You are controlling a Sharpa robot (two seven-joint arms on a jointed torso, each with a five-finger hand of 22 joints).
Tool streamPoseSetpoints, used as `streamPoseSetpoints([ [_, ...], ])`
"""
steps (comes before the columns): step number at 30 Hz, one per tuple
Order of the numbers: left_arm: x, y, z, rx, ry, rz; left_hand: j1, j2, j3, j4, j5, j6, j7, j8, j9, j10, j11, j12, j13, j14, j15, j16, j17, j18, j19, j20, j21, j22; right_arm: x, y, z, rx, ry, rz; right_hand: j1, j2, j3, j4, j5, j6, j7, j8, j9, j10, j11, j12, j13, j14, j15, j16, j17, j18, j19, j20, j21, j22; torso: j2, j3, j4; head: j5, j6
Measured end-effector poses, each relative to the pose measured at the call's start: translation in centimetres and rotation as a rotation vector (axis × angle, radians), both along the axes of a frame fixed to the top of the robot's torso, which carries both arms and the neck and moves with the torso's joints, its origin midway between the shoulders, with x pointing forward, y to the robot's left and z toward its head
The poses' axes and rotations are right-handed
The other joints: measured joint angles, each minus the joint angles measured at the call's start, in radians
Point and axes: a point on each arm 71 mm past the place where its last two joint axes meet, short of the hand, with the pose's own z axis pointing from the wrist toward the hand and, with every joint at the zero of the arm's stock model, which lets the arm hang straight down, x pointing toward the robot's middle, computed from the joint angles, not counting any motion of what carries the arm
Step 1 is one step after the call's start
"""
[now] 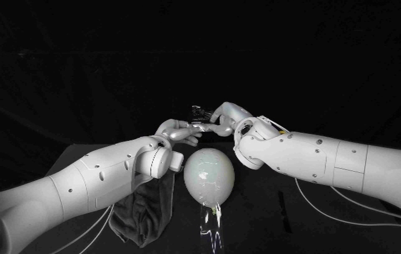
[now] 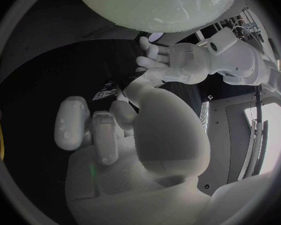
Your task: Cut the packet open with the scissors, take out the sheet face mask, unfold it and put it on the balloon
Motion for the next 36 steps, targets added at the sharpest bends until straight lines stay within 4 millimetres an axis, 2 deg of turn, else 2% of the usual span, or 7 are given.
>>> streamPoseSetpoints([
  [2, 0.0, 0.0, 0.0, -0.002, -0.005, 0.004, 0.0, 0.0, 0.007, -0.005, 0.001, 0.001, -0.001, 0.0, 0.0, 0.0, 0.0, 0.0, -0.001, 0.0, 0.0, 0.0, 0.0, 0.0, -0.001, -0.001, 0.004, 0.003, 0.0, -0.1, 0.0, 0.004, 0.002, 0.004, -0.019, -0.007, 0.002, 0.001, 0.001, -0.035, 0.009, 0.043, 0.001, 0.011, -0.011, 0.113, 0.251, 0.0, 0.0, -0.007, 0.0, 0.009, -0.023, 0.002, -0.035, -0.012, 0.0, 0.0, -0.0002, 0.0, 0.001],
  [3, 0.0, 0.0, 0.1, -0.003, -0.007, 0.006, 0.0, 0.0, 0.008, -0.006, 0.002, 0.001, -0.001, 0.0, 0.0, 0.004, 0.0, 0.0, -0.001, 0.004, -0.003, 0.004, 0.0, 0.0, -0.004, -0.004, 0.009, 0.006, 0.1, -0.1, 0.0, 0.006, 0.003, 0.007, -0.038, -0.017, -0.007, 0.013, 0.005, -0.055, 0.018, 0.045, 0.047, 0.033, -0.032, 0.133, 0.318, -0.001, -0.002, -0.014, 0.0, 0.017, -0.039, 0.007, -0.059, -0.027, 0.0, 0.0, -0.0002, 0.001, 0.001],
  [5, 0.0, 0.1, 0.1, -0.004, -0.011, 0.01, -0.005, -0.005, 0.013, -0.008, 0.002, 0.004, -0.004, 0.0, 0.0, 0.009, -0.002, 0.0, -0.001, 0.006, -0.005, 0.004, 0.0, 0.0, -0.004, -0.004, 0.01, 0.008, 0.1, -0.1, 0.0, 0.013, 0.002, 0.016, -0.074, -0.031, -0.03, 0.029, 0.007, -0.092, 0.037, 0.019, 0.066, 0.033, -0.032, 0.071, 0.347, 0.008, 0.006, -0.032, 0.001, 0.025, -0.077, 0.014, -0.117, -0.066, 0.0, 0.0, -0.0002, 0.001, 0.001],
  [13, 0.1, 0.3, 0.1, -0.005, -0.016, 0.028, -0.012, -0.012, 0.034, -0.021, 0.002, 0.008, -0.005, 0.0, 0.0, 0.016, -0.002, 0.0, -0.001, 0.01, -0.007, 0.009, 0.0, -0.002, -0.008, -0.007, 0.031, 0.021, -0.1, -0.6, 0.5, 0.082, -0.053, 0.085, -0.075, -0.089, -0.082, 0.04, 0.004, -0.184, 0.101, -0.066, 0.025, -0.107, 0.026, -0.235, 0.306, 0.004, 0.054, -0.111, -0.049, 0.063, -0.267, 0.057, -0.386, -0.235, 0.0, 0.0, 0.0001, 0.003, 0.003],
  [29, 0.2, 0.9, 0.1, 0.003, -0.013, 0.053, -0.036, -0.017, 0.081, -0.054, 0.002, 0.01, -0.007, 0.0, 0.0, 0.022, 0.0, 0.0, -0.001, 0.013, -0.004, 0.02, -0.001, -0.007, -0.022, -0.022, 0.076, 0.052, -1.5, -3.2, 1.5, 0.161, -0.178, 0.216, 0.01, -0.063, -0.07, -0.002, 0.004, -0.158, 0.102, -0.08, 0.011, -0.101, 0.031, -0.164, 0.324, 0.013, 0.063, -0.075, 0.0, 0.062, -0.243, 0.079, -0.352, -0.196, 0.001, 0.0004, 0.0, 0.01, 0.001],
  [33, 0.2, 0.9, 0.1, 0.004, -0.011, 0.055, -0.043, -0.019, 0.089, -0.057, 0.002, 0.01, -0.007, 0.0, 0.0, 0.022, 0.0, 0.0, -0.001, 0.014, -0.004, 0.02, -0.001, -0.007, -0.022, -0.022, 0.081, 0.055, -2.4, -3.2, 1.7, 0.134, -0.203, 0.276, 0.036, -0.046, -0.067, -0.022, 0.004, -0.109, 0.089, -0.075, 0.009, -0.015, 0.018, -0.023, 0.355, 0.018, 0.054, -0.031, 0.001, 0.058, -0.139, 0.073, -0.202, -0.096, 0.001, 0.0004, 0.0, 0.013, 0.0],
  [36, 0.2, 0.9, 0.0, 0.005, -0.009, 0.056, -0.048, -0.018, 0.089, -0.057, 0.002, 0.01, -0.007, 0.0, 0.0, 0.027, -0.005, 0.0, -0.001, 0.014, -0.003, 0.02, -0.001, -0.007, -0.029, -0.021, 0.082, 0.057, -3.1, -2.9, 1.8, 0.102, -0.227, 0.321, 0.039, -0.042, -0.065, -0.027, 0.004, -0.081, 0.076, -0.071, 0.008, 0.039, 0.006, 0.065, 0.362, 0.016, 0.045, -0.003, 0.003, 0.029, -0.051, 0.065, -0.069, -0.02, 0.001, 0.0004, 0.0, 0.014, 0.001],
])
